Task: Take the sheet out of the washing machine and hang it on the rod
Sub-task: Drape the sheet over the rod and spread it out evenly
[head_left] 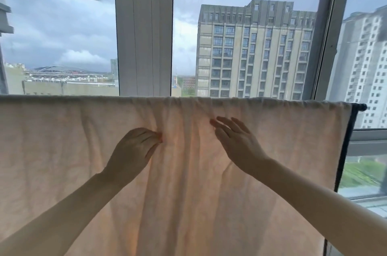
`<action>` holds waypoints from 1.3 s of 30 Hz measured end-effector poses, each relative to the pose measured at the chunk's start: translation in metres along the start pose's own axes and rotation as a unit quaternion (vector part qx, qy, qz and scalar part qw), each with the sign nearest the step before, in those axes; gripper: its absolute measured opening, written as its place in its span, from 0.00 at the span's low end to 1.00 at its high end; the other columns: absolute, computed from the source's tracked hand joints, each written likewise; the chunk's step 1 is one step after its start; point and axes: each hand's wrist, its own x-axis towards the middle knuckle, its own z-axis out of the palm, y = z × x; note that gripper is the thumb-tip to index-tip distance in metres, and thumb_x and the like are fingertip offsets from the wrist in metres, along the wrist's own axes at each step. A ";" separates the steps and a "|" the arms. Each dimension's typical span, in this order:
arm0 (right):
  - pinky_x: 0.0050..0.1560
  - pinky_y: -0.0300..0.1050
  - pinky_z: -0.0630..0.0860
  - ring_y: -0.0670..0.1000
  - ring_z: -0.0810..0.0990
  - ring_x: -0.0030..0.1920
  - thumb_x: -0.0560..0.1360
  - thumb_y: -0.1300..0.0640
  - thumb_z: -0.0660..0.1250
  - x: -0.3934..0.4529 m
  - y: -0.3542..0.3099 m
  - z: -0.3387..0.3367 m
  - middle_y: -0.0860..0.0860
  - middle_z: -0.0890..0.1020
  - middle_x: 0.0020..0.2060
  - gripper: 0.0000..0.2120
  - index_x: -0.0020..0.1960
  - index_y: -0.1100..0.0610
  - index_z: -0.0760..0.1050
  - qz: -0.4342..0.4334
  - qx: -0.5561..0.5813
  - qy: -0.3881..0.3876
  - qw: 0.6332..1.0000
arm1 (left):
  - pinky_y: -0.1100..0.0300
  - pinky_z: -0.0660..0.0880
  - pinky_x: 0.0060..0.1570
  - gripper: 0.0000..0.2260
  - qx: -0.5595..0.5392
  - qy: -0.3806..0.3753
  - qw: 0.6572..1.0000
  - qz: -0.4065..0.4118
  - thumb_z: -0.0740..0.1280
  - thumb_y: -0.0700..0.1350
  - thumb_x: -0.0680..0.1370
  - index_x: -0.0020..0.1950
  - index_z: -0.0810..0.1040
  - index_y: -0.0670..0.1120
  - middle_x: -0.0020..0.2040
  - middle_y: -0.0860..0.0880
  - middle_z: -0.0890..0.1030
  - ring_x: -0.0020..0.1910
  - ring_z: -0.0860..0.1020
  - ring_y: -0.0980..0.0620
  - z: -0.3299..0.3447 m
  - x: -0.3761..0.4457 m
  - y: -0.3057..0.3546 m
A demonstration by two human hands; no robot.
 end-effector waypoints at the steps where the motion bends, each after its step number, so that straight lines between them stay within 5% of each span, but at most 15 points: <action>1: 0.62 0.56 0.72 0.57 0.75 0.64 0.73 0.64 0.70 0.007 -0.003 -0.006 0.54 0.79 0.61 0.07 0.51 0.60 0.77 0.010 0.005 0.017 1.000 | 0.55 0.73 0.55 0.20 0.004 0.000 1.000 0.005 0.57 0.52 0.82 0.49 0.85 0.43 0.46 0.48 0.85 0.47 0.81 0.46 -0.004 0.005 0.002; 7: 0.57 0.51 0.73 0.56 0.74 0.60 0.74 0.56 0.67 0.066 -0.018 -0.042 0.53 0.78 0.57 0.13 0.57 0.59 0.73 0.049 0.015 0.061 0.997 | 0.51 0.75 0.55 0.09 0.010 0.087 0.996 -0.023 0.66 0.44 0.77 0.52 0.83 0.43 0.52 0.49 0.83 0.54 0.77 0.46 -0.043 0.042 -0.012; 11: 0.59 0.52 0.74 0.55 0.75 0.59 0.76 0.50 0.66 0.093 -0.015 -0.039 0.53 0.78 0.59 0.19 0.64 0.58 0.72 0.101 0.028 0.020 0.994 | 0.45 0.73 0.59 0.11 0.047 0.067 0.988 -0.130 0.66 0.42 0.79 0.59 0.80 0.41 0.58 0.45 0.81 0.59 0.75 0.43 -0.057 0.048 -0.045; 15: 0.51 0.51 0.75 0.51 0.77 0.49 0.78 0.48 0.63 0.104 -0.016 -0.026 0.48 0.82 0.46 0.09 0.50 0.54 0.76 0.151 0.118 -0.004 0.981 | 0.45 0.77 0.53 0.14 0.012 0.032 0.984 -0.173 0.65 0.52 0.79 0.56 0.82 0.44 0.53 0.47 0.84 0.54 0.80 0.43 -0.069 0.041 -0.069; 22: 0.39 0.54 0.77 0.54 0.78 0.38 0.77 0.58 0.65 0.116 -0.018 -0.021 0.50 0.80 0.37 0.05 0.43 0.57 0.72 0.201 0.237 0.045 0.949 | 0.49 0.78 0.44 0.03 -0.003 0.087 0.981 -0.175 0.69 0.39 0.77 0.48 0.83 0.44 0.44 0.49 0.84 0.44 0.82 0.46 -0.082 0.036 -0.071; 24: 0.41 0.56 0.77 0.54 0.79 0.41 0.78 0.59 0.64 0.113 -0.021 -0.019 0.52 0.81 0.41 0.05 0.44 0.59 0.71 0.170 0.277 0.083 0.942 | 0.48 0.78 0.45 0.05 0.018 0.098 0.983 -0.157 0.65 0.42 0.80 0.49 0.81 0.43 0.46 0.48 0.83 0.46 0.81 0.46 -0.082 0.029 -0.066; 27: 0.56 0.52 0.76 0.54 0.79 0.55 0.80 0.60 0.62 0.088 -0.033 -0.012 0.53 0.81 0.54 0.04 0.49 0.59 0.74 0.038 0.181 0.110 0.977 | 0.51 0.77 0.52 0.11 0.102 0.079 0.989 -0.069 0.61 0.46 0.79 0.49 0.82 0.42 0.47 0.47 0.82 0.50 0.79 0.46 -0.074 0.007 -0.051; 31: 0.66 0.54 0.70 0.55 0.76 0.62 0.76 0.67 0.66 0.063 -0.029 0.003 0.55 0.80 0.58 0.05 0.51 0.61 0.77 -0.069 0.085 0.078 0.991 | 0.58 0.71 0.55 0.05 0.109 0.027 0.993 -0.027 0.69 0.41 0.75 0.44 0.84 0.42 0.42 0.48 0.82 0.44 0.80 0.46 -0.064 -0.015 -0.051; 35: 0.58 0.53 0.73 0.54 0.78 0.56 0.77 0.58 0.63 0.082 -0.030 -0.013 0.52 0.81 0.51 0.05 0.48 0.58 0.76 -0.022 0.101 0.078 0.992 | 0.56 0.73 0.54 0.04 0.099 0.005 0.994 -0.037 0.70 0.43 0.75 0.48 0.83 0.45 0.47 0.51 0.82 0.49 0.78 0.48 -0.071 -0.011 -0.057; 39: 0.55 0.52 0.76 0.54 0.76 0.55 0.77 0.52 0.63 0.121 -0.040 -0.031 0.52 0.79 0.54 0.11 0.56 0.57 0.73 0.023 0.113 0.042 0.992 | 0.50 0.75 0.54 0.09 0.081 0.037 0.990 -0.112 0.70 0.40 0.76 0.56 0.81 0.44 0.53 0.50 0.80 0.54 0.76 0.48 -0.092 0.014 -0.070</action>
